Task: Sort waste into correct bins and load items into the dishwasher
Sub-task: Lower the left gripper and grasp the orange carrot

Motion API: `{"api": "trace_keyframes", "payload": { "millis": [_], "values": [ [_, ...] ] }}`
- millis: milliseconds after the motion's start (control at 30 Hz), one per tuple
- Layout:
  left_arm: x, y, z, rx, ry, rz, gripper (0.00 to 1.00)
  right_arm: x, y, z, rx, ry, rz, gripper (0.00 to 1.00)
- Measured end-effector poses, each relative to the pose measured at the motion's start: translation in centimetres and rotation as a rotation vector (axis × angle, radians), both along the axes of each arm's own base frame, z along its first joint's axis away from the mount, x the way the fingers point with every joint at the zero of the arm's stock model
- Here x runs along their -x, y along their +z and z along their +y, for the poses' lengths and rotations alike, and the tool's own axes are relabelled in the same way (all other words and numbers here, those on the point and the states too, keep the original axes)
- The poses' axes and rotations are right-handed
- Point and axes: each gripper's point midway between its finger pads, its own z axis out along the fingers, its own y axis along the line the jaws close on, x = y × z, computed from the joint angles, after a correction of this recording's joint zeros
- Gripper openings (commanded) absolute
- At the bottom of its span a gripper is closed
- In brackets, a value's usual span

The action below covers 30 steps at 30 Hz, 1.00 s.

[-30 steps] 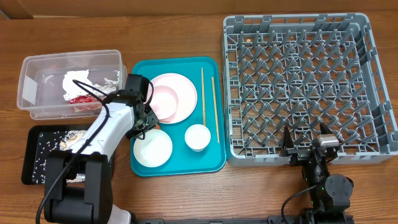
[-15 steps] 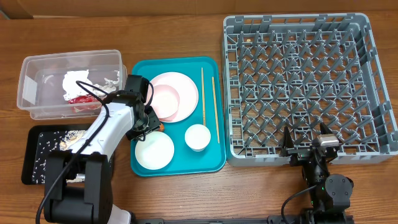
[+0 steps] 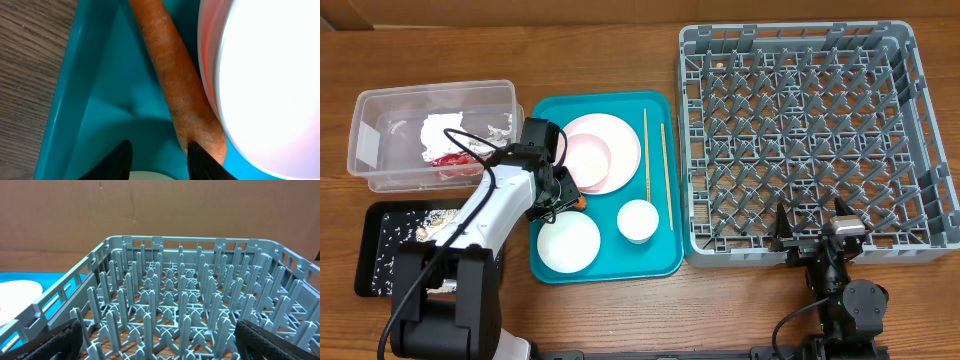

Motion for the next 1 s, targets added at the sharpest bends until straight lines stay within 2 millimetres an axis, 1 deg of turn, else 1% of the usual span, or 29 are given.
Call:
{"api": "trace_keyframes", "payload": {
  "millis": [100,200,300,567,767,867,933,1000],
  "values": [
    [-0.2,0.0,-0.1,0.004,-0.001,-0.007,0.41,0.0,0.0,0.0,0.0,0.0,0.0,1.0],
    [-0.7,0.2,-0.3,0.014,-0.002,-0.03,0.41,0.0,0.0,0.0,0.0,0.0,0.0,1.0],
    [-1.1,0.3,-0.5,0.029,-0.004,-0.046,0.45,0.0,0.0,0.0,0.0,0.0,0.0,1.0],
    [-1.2,0.3,-0.6,0.031,-0.005,-0.051,0.45,0.0,0.0,0.0,0.0,0.0,0.0,1.0],
    [-2.4,0.3,-0.8,0.039,-0.004,-0.105,0.46,0.0,0.0,0.0,0.0,0.0,0.0,1.0],
    [-2.2,-0.4,-0.7,0.041,-0.001,-0.112,0.45,0.0,0.0,0.0,0.0,0.0,0.0,1.0],
    [-1.6,-0.9,-0.7,0.043,0.002,-0.097,0.45,0.0,0.0,0.0,0.0,0.0,0.0,1.0],
    [-1.4,-1.0,-0.7,0.042,0.002,-0.09,0.43,0.0,0.0,0.0,0.0,0.0,0.0,1.0]
  ]
}}
